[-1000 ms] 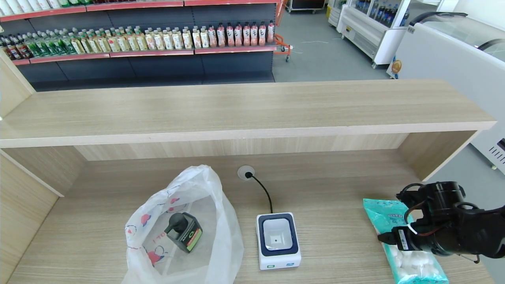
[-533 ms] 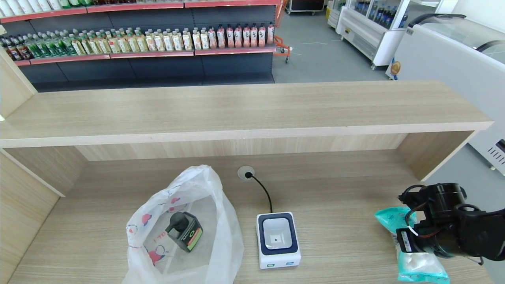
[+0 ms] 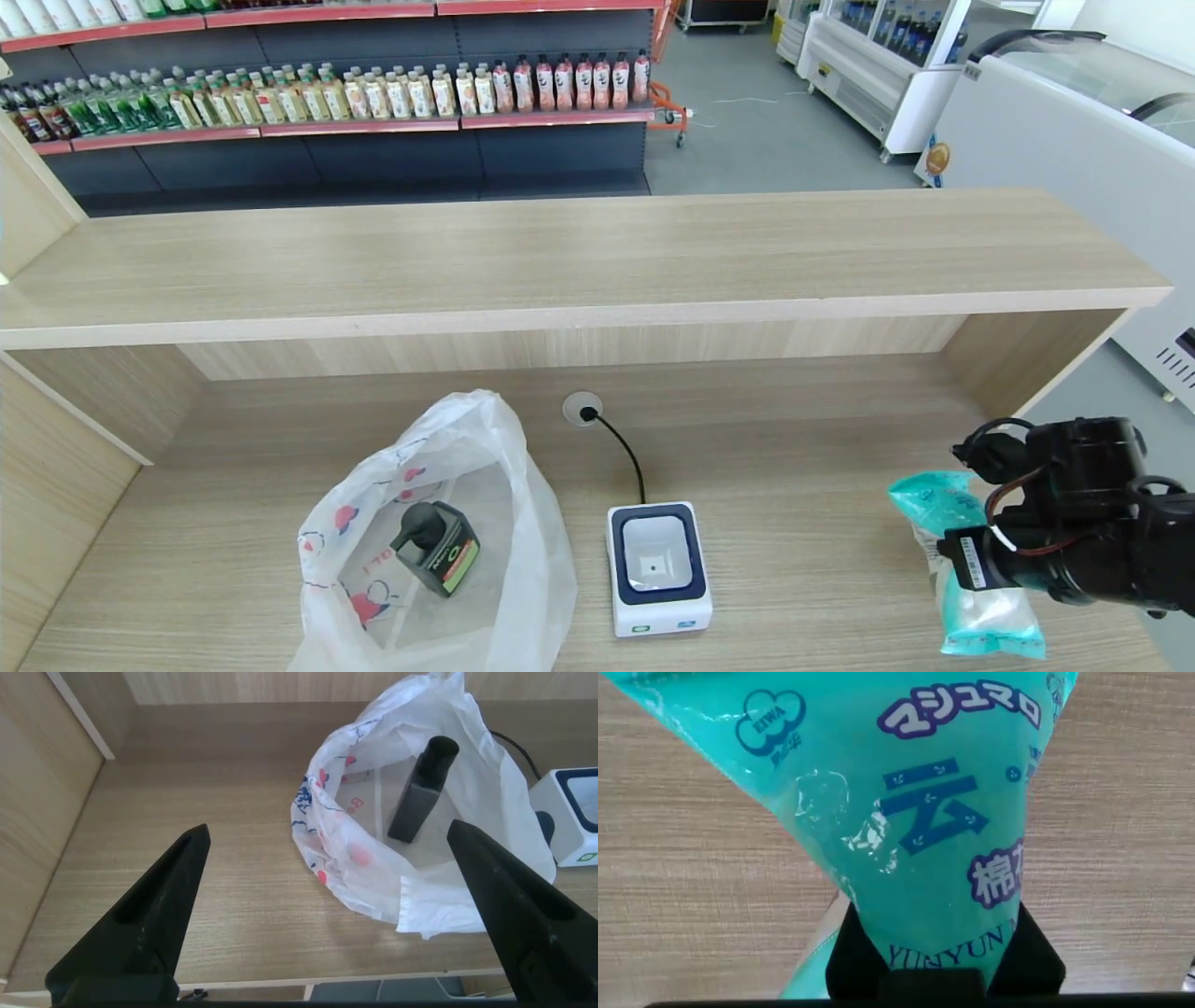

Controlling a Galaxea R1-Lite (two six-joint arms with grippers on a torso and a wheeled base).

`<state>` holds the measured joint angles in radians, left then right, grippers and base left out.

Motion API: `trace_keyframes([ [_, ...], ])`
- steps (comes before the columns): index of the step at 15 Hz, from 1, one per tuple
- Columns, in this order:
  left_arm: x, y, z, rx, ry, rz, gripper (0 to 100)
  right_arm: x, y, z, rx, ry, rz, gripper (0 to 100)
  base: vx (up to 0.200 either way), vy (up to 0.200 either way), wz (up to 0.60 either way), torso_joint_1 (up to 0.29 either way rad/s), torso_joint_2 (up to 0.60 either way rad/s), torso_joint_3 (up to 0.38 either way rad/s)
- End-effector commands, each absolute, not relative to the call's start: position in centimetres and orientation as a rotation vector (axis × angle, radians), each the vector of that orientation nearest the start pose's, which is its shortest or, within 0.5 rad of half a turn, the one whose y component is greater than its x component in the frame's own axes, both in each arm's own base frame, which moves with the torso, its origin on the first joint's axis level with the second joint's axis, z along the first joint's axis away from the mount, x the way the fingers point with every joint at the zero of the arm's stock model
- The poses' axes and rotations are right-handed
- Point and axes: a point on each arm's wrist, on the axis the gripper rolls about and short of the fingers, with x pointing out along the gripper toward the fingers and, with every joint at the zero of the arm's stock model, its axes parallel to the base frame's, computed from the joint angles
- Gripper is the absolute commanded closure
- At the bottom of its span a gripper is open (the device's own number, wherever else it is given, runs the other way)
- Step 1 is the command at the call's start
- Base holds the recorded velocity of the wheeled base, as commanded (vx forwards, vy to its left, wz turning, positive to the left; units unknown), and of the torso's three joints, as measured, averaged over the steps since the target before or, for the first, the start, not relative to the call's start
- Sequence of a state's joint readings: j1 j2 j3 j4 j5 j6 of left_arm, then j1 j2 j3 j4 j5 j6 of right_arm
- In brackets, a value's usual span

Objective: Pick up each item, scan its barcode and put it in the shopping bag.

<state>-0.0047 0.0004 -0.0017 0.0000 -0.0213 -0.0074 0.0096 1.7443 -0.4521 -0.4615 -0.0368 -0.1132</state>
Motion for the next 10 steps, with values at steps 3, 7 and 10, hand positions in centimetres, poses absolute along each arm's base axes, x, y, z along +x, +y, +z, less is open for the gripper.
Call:
trace_keyframes([
  [3,-2.3,0.0,7.6,-0.008,-0.001,-0.026,0,21.7,0.6,9.8,-0.155,0.745,0.063,100,0.0,0.0,0.0,0.0,0.0,0.0],
  [7,-2.3,0.0,7.6,-0.008,-0.001,-0.026,0,19.7,2.2,13.8,-0.127,0.538,0.238,100,0.0,0.0,0.0,0.0,0.0,0.0],
  [10,-2.3,0.0,7.6,-0.008,-0.001,-0.026,0,17.3,3.5,18.2,-0.109,0.3,0.467,100,0.0,0.0,0.0,0.0,0.0,0.0],
])
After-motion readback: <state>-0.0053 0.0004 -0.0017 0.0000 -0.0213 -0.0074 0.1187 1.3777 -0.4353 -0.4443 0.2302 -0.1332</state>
